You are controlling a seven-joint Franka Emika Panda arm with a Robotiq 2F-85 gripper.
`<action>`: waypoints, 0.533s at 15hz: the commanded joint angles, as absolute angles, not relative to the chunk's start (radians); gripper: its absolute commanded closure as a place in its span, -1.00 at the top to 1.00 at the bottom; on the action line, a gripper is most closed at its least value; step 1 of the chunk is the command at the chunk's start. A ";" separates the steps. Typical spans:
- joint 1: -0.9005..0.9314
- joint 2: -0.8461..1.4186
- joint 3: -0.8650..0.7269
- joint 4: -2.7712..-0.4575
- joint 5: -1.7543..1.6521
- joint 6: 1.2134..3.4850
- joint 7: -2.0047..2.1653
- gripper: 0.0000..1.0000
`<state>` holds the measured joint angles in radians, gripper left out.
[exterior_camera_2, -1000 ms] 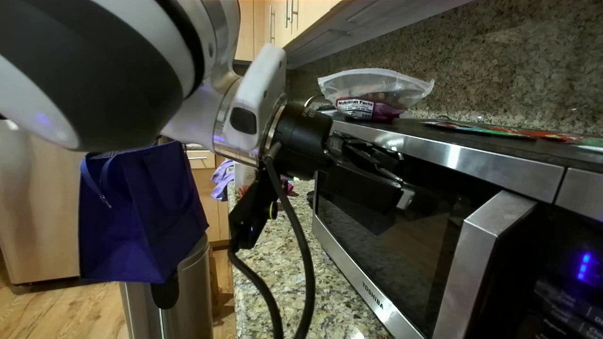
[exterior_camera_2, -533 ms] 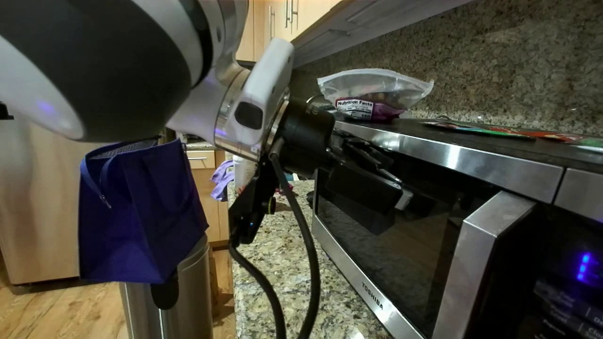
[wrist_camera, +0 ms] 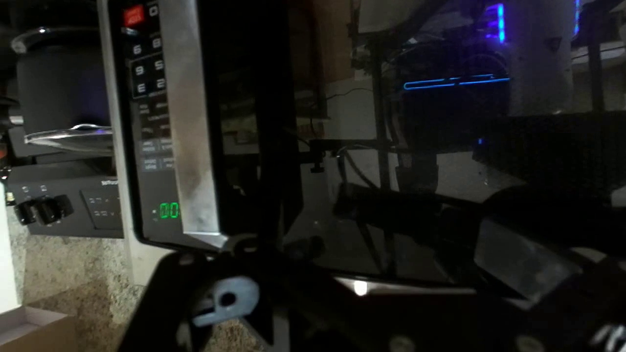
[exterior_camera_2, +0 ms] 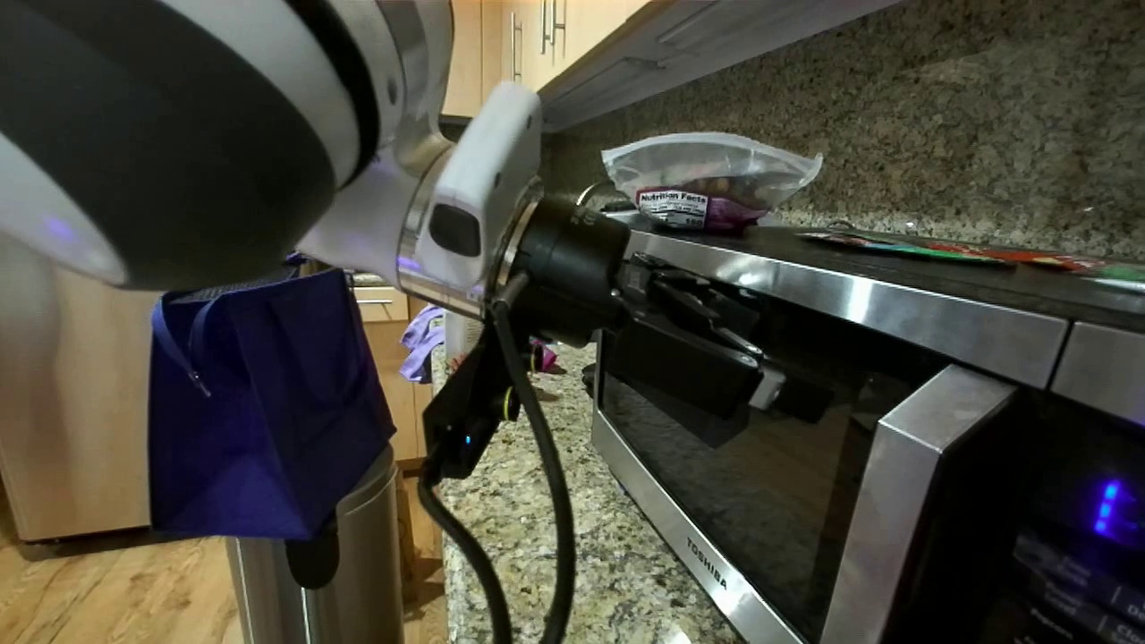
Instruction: Close the microwave door
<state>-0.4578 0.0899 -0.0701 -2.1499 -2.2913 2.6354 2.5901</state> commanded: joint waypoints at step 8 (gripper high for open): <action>-0.312 -0.229 -0.274 -2.456 -2.277 2.762 2.191 1.00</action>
<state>-0.3501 -0.1468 -0.2351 -2.3897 -2.2859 2.6989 2.3148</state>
